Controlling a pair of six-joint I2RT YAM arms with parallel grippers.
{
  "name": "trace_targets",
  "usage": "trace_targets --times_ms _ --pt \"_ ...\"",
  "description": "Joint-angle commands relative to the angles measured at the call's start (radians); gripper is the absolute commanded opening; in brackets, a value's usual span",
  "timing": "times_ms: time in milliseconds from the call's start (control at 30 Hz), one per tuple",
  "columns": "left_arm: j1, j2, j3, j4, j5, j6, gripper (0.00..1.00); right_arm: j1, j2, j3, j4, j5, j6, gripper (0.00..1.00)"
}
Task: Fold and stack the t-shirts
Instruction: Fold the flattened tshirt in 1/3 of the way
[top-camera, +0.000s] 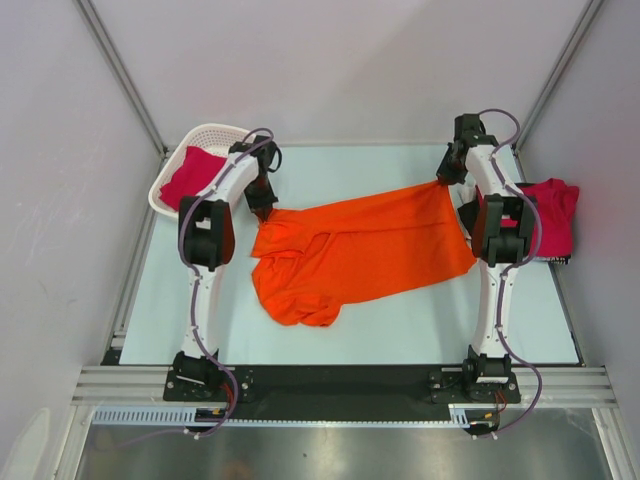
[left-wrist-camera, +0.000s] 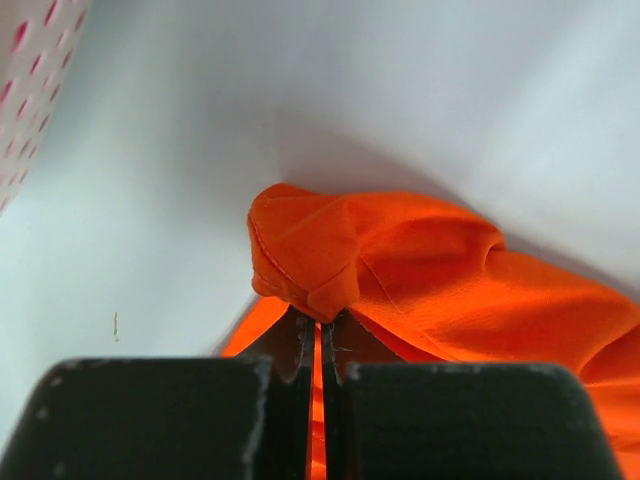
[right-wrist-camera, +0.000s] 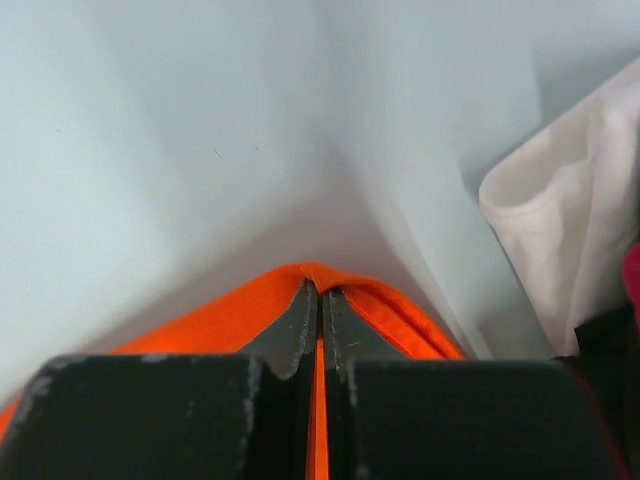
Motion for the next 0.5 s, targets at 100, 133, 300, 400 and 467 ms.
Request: trace_targets --times_ms 100,133,300,400,467 --pt "0.012 0.024 0.064 -0.024 -0.024 -0.018 0.0 -0.002 0.051 0.063 0.098 0.041 0.027 0.0" --pt "0.012 0.027 0.067 -0.027 -0.026 -0.016 0.0 -0.002 0.054 0.058 0.109 0.042 0.027 0.0" --pt "0.012 0.036 0.076 -0.031 -0.024 -0.009 0.0 -0.005 0.117 0.089 0.157 0.073 0.033 0.0" --pt "0.012 0.036 0.082 -0.025 0.003 0.005 0.08 -0.008 0.152 0.101 0.196 0.09 0.048 0.0" --pt "0.012 0.027 0.082 -0.016 0.017 0.011 0.27 -0.006 0.162 0.101 0.226 0.091 0.053 0.01"
